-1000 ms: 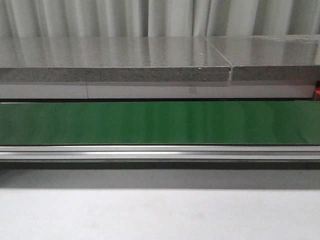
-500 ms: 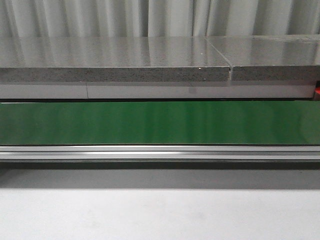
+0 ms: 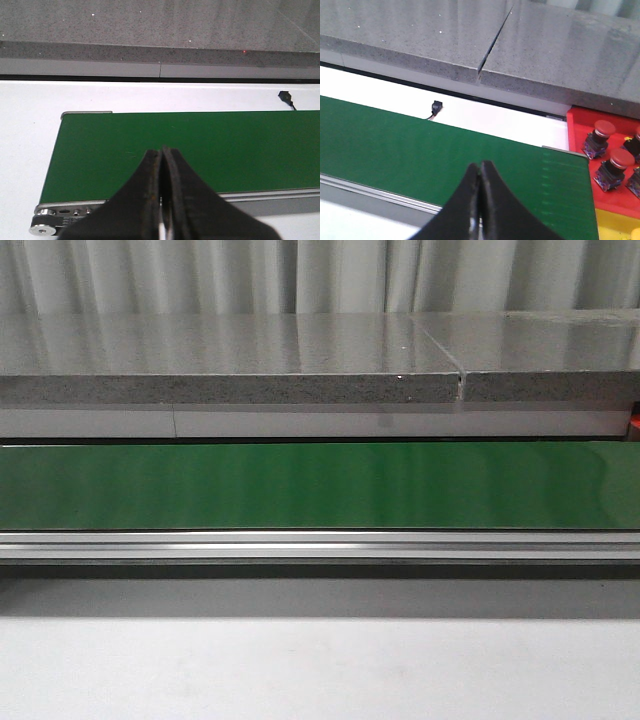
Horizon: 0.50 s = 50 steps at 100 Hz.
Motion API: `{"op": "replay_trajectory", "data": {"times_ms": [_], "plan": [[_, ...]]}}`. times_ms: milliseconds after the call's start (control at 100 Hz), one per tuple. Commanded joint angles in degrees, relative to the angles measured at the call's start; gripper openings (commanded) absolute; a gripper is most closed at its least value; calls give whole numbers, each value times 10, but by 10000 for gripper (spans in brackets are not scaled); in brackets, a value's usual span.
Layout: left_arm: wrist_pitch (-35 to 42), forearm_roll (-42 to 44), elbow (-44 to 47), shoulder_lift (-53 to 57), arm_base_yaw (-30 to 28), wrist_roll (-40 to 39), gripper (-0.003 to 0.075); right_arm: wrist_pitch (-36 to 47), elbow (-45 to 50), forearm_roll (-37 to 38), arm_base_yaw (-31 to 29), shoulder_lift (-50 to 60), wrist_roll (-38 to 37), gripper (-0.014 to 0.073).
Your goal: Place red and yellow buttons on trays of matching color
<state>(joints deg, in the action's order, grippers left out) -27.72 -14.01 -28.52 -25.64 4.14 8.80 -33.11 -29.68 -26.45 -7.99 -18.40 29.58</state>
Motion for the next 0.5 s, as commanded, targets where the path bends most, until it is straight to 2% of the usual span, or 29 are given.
{"op": "replay_trajectory", "data": {"times_ms": [0, 80, 290, 490], "plan": [[42, -9, -16, -2, 4, 0, -19, 73, 6, 5, 21, 6, -10, -68], [42, -9, -16, -2, 4, 0, -19, 88, 28, 56, 45, 20, -51, -68], [42, -9, -16, -2, 4, 0, -19, 131, 94, 223, 77, 79, -234, -68], [42, -9, -16, -2, 4, 0, -19, 203, 180, 280, 78, 151, -300, -68]]}}
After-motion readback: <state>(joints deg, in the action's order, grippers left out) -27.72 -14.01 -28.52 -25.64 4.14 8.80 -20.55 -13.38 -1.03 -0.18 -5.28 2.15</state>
